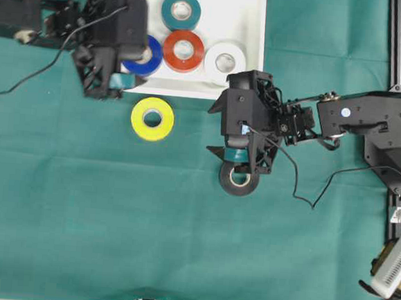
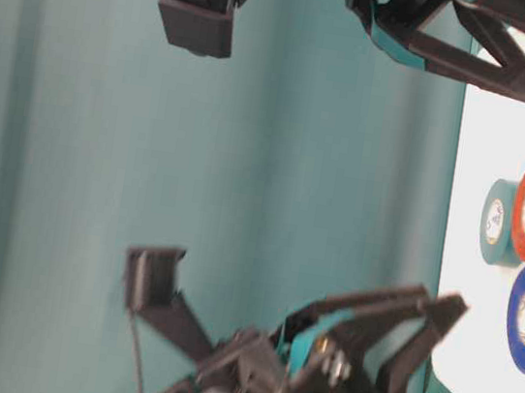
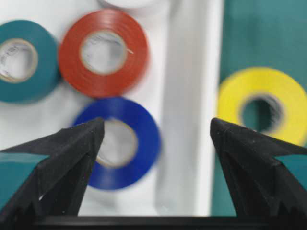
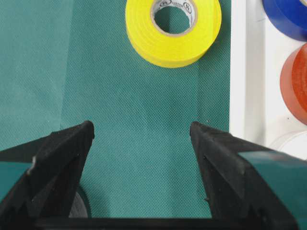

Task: Put the tape alternately from left to right into the white case.
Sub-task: 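Withdraw the left gripper from the tray to the left side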

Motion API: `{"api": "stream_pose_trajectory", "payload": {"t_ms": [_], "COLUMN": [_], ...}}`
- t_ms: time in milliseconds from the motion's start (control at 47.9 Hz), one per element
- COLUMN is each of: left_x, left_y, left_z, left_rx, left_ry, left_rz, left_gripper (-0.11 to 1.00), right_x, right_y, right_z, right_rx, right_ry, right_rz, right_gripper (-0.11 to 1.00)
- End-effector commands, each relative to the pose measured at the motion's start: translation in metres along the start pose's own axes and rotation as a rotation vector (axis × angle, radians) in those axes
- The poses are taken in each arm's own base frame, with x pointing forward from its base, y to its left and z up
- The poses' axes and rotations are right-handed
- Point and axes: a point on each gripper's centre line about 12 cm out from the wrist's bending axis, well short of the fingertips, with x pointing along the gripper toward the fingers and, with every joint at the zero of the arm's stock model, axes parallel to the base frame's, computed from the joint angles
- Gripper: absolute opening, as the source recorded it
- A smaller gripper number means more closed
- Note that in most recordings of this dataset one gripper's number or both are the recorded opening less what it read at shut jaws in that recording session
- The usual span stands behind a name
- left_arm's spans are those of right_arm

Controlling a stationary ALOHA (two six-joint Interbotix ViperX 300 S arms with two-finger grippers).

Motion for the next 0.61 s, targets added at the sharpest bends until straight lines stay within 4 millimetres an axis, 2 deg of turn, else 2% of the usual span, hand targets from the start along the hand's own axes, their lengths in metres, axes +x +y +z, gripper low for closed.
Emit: {"api": "stream_pose_trajectory", "payload": {"t_ms": [0, 585], "left_x": [-0.017, -0.052], "left_y": [-0.007, -0.062], "left_z": [0.008, -0.026], "left_rx": [0.012, 0.123], "left_ry": [-0.048, -0.018], "left_rz": [-0.009, -0.128], "left_gripper": [0.59, 0.59], "right_x": [-0.003, -0.003], "right_y": [0.002, 0.002], "right_z": [0.006, 0.005], "right_rx": [0.0, 0.0], "right_ry": [-0.024, -0.021], "right_rz": [0.009, 0.009], "right_gripper": [0.83, 0.83]}}
